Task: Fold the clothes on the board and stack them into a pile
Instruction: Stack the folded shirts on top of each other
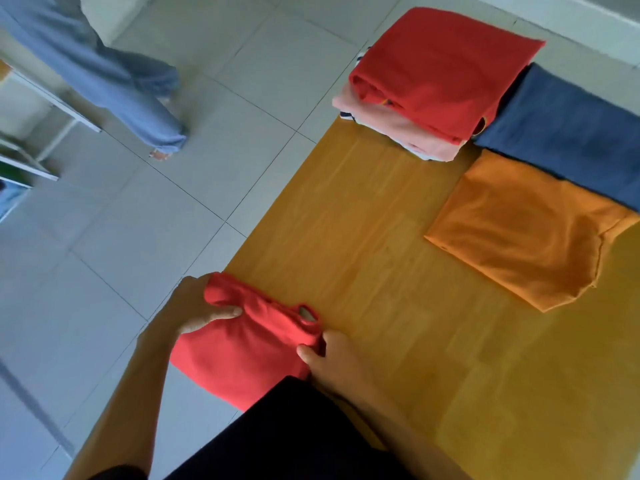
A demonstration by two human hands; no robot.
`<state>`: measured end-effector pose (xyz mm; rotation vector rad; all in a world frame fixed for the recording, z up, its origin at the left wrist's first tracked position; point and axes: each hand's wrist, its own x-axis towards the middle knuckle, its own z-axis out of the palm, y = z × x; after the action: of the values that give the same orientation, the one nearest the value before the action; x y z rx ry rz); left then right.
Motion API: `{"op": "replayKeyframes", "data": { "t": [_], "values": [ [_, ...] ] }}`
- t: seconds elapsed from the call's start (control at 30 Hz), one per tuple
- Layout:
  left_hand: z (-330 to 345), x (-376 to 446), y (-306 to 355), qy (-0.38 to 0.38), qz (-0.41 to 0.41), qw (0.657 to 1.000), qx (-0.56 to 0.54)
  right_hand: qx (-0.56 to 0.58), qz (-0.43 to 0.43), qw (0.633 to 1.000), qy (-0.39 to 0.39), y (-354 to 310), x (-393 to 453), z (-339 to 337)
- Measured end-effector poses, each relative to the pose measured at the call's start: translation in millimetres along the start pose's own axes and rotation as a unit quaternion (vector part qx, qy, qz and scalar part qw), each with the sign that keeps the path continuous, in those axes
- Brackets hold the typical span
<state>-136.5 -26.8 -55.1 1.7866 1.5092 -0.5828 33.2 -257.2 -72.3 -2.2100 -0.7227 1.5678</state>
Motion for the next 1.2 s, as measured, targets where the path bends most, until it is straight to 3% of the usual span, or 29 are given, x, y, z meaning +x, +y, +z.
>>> {"op": "replayKeyframes", "data": {
  "t": [0.13, 0.27, 0.43, 0.5, 0.6, 0.73, 0.93, 1.07, 1.2],
  "values": [
    [9.5, -0.9, 15.1, 0.13, 0.031, 0.991, 0.002, 0.127, -0.013, 0.989, 0.078, 1.3, 8.9, -12.9],
    [25.1, 4.5, 55.3, 0.157, 0.09, 0.984, -0.001, 0.154, -0.019, 0.975, 0.158, 11.1, 17.6, -41.6],
    [32.5, 17.6, 120.8, 0.194, 0.173, 0.961, -0.091, 0.245, -0.01, 0.922, 0.3, 21.8, 26.2, -87.0],
    [31.1, 23.5, 131.2, 0.19, 0.147, 0.963, -0.125, 0.266, 0.011, 0.91, 0.319, 28.3, 27.1, -101.4],
    [31.1, 26.3, 125.5, 0.13, 0.102, 0.984, -0.064, 0.27, 0.052, 0.918, 0.287, 35.6, 25.9, -109.1],
    [49.2, 23.0, 123.1, 0.106, 0.117, 0.987, -0.022, 0.274, 0.059, 0.921, 0.269, 30.7, 31.7, -103.2],
    [57.5, 24.0, 136.9, 0.07, 0.103, 0.979, -0.161, 0.249, 0.032, 0.933, 0.259, 20.8, 36.7, -109.1],
    [28.6, 39.8, 160.1, 0.01, 0.164, 0.958, -0.235, 0.296, 0.01, 0.906, 0.303, 8.1, 43.7, -126.5],
    [-30.0, 52.9, 227.3, 0.038, 0.22, 0.939, -0.261, 0.356, -0.059, 0.857, 0.367, -35.2, 51.0, -184.0]
  ]
}}
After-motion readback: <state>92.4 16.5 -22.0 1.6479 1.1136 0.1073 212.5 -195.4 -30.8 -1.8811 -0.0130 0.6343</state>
